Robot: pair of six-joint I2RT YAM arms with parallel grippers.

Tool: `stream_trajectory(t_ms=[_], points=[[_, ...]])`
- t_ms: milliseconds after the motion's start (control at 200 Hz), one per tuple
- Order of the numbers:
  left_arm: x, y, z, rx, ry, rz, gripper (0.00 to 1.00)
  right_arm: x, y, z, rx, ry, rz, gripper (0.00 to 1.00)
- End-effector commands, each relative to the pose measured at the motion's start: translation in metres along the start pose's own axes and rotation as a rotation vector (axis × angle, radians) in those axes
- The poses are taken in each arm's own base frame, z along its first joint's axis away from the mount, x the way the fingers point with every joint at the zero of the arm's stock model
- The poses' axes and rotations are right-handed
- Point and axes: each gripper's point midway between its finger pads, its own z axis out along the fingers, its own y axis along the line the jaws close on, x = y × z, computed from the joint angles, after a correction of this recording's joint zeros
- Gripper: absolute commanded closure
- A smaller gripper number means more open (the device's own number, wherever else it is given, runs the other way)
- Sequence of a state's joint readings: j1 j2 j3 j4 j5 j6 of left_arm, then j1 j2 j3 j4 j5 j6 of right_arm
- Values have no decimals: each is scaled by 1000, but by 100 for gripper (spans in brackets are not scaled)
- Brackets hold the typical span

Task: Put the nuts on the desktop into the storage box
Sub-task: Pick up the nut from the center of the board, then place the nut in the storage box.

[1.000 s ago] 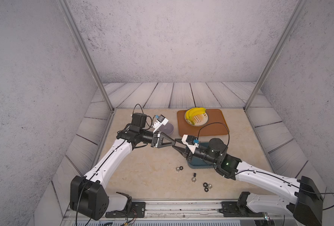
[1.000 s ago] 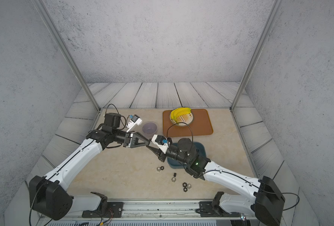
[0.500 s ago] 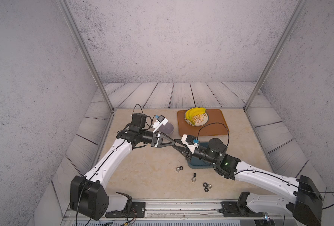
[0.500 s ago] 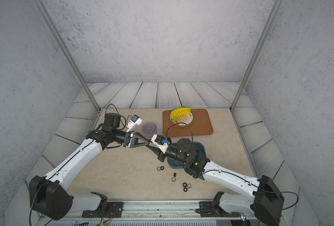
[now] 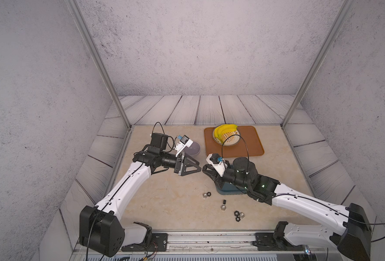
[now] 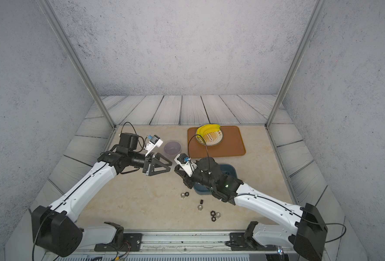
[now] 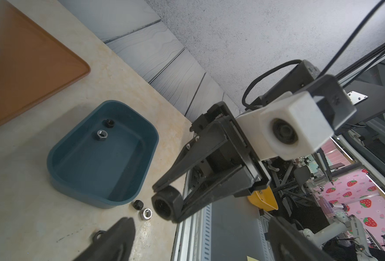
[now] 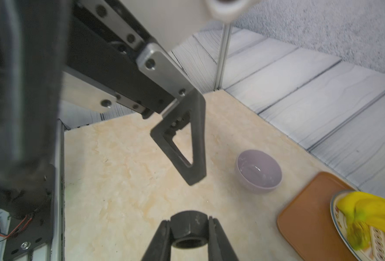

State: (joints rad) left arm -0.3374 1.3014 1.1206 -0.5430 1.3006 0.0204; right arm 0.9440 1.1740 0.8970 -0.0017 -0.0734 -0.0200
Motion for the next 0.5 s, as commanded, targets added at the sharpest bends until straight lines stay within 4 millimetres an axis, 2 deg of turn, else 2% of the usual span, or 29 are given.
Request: stream_trajectory(t_ms=[0,145,300,495], points=[[14,11,-5,-90,36,96,2,39,-23,-8,131,189,86,93],[22,17,-7,-135,78,163,2,69,-43,-20,237,313,196,93],[40,25,-9,-183,133,235,2,97,-66,-34,350,434,328,93],[54,28,-12,-213,170,272,2,130,-81,-39,402,605,446,92]])
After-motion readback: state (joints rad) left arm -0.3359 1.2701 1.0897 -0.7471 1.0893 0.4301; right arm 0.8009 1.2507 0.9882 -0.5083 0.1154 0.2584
